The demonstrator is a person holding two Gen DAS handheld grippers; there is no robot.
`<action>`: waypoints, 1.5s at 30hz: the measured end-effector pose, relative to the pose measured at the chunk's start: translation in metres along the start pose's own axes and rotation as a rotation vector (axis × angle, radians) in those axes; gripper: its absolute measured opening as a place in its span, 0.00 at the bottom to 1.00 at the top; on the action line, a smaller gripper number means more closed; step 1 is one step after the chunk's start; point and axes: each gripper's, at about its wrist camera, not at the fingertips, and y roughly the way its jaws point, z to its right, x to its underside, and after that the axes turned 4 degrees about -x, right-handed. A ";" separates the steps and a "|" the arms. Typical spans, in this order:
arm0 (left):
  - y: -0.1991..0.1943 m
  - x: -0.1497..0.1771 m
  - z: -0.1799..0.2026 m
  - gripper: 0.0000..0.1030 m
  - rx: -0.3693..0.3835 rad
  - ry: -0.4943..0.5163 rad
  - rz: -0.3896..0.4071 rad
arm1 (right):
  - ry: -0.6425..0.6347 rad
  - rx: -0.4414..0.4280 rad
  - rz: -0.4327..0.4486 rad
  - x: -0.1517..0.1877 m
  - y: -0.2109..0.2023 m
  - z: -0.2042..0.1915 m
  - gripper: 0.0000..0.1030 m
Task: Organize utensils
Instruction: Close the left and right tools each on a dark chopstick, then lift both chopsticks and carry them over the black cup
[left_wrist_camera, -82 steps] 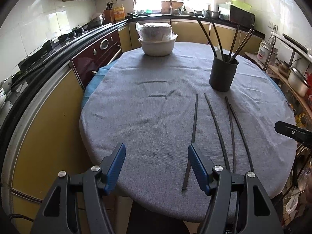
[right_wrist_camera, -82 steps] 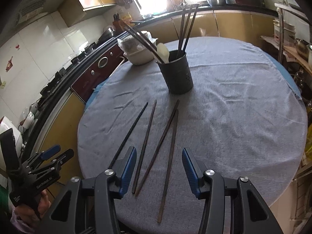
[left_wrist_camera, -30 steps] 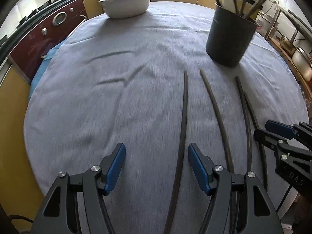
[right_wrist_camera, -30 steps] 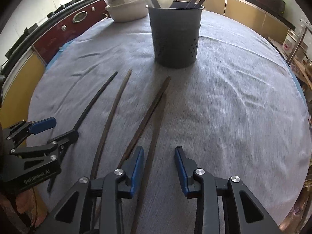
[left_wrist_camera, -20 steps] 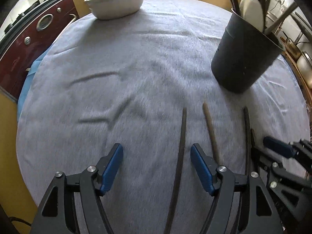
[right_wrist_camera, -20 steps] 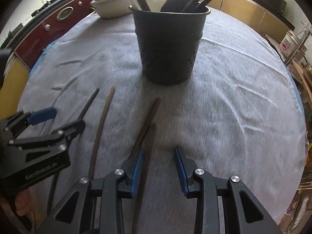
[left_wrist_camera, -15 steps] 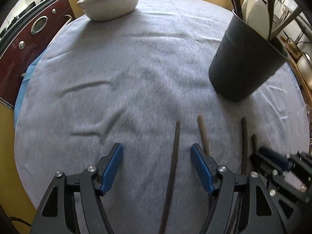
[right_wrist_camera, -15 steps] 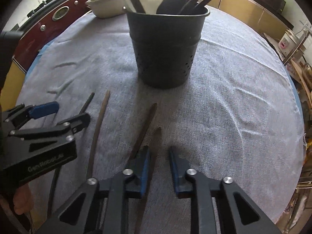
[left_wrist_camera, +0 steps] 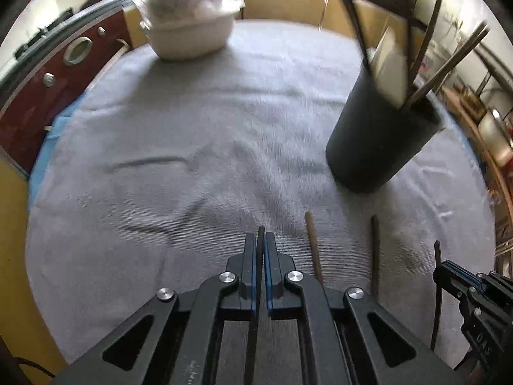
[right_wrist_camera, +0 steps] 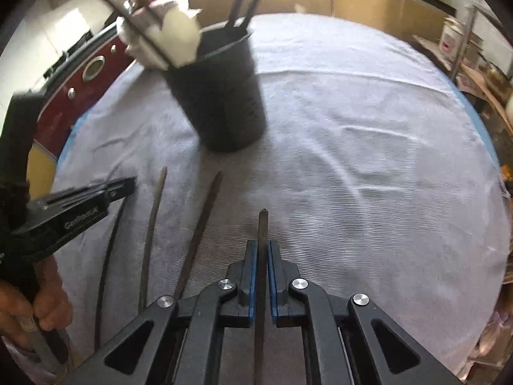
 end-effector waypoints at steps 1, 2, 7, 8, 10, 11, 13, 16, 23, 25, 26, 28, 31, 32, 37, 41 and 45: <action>-0.011 0.001 0.000 0.04 -0.007 -0.003 0.030 | 0.006 -0.004 0.017 0.002 -0.009 0.002 0.07; -0.025 0.002 -0.002 0.04 -0.018 -0.005 0.065 | 0.010 -0.007 0.033 0.007 -0.017 0.001 0.07; -0.094 -0.001 0.000 0.04 -0.065 -0.003 0.232 | 0.015 -0.037 0.143 0.007 -0.055 -0.002 0.06; -0.108 0.001 0.002 0.04 -0.077 -0.001 0.263 | 0.014 -0.042 0.160 0.010 -0.062 -0.003 0.06; -0.125 0.003 0.003 0.04 -0.095 0.004 0.312 | 0.008 -0.048 0.199 0.011 -0.076 -0.007 0.06; -0.134 0.004 0.005 0.04 -0.105 0.008 0.336 | 0.007 -0.051 0.213 0.011 -0.082 -0.010 0.06; -0.152 0.009 0.009 0.04 -0.125 0.016 0.381 | 0.002 -0.061 0.247 0.013 -0.099 -0.013 0.06; -0.177 0.018 0.012 0.04 -0.136 0.018 0.439 | -0.012 -0.067 0.293 0.014 -0.111 -0.022 0.06; -0.217 0.032 0.015 0.04 -0.164 0.017 0.531 | -0.043 -0.083 0.392 0.017 -0.149 -0.038 0.06; -0.222 0.033 0.014 0.04 -0.161 0.013 0.542 | -0.046 -0.089 0.413 0.017 -0.156 -0.040 0.06; -0.225 0.034 0.013 0.04 -0.162 0.010 0.546 | -0.047 -0.092 0.423 0.017 -0.158 -0.042 0.06; -0.228 0.034 0.013 0.04 -0.164 0.007 0.552 | -0.050 -0.099 0.435 0.016 -0.162 -0.044 0.06; -0.233 0.034 0.012 0.04 -0.169 0.004 0.562 | -0.053 -0.106 0.455 0.014 -0.167 -0.048 0.06; -0.234 0.034 0.012 0.04 -0.170 0.003 0.566 | -0.055 -0.108 0.458 0.014 -0.168 -0.049 0.06; -0.238 0.032 0.013 0.04 -0.181 0.002 0.585 | -0.070 -0.112 0.481 0.008 -0.174 -0.054 0.06; -0.238 0.030 0.014 0.04 -0.180 0.002 0.588 | -0.078 -0.114 0.497 0.004 -0.178 -0.057 0.06; -0.238 0.028 0.013 0.04 -0.179 -0.001 0.587 | -0.086 -0.114 0.508 -0.001 -0.181 -0.059 0.06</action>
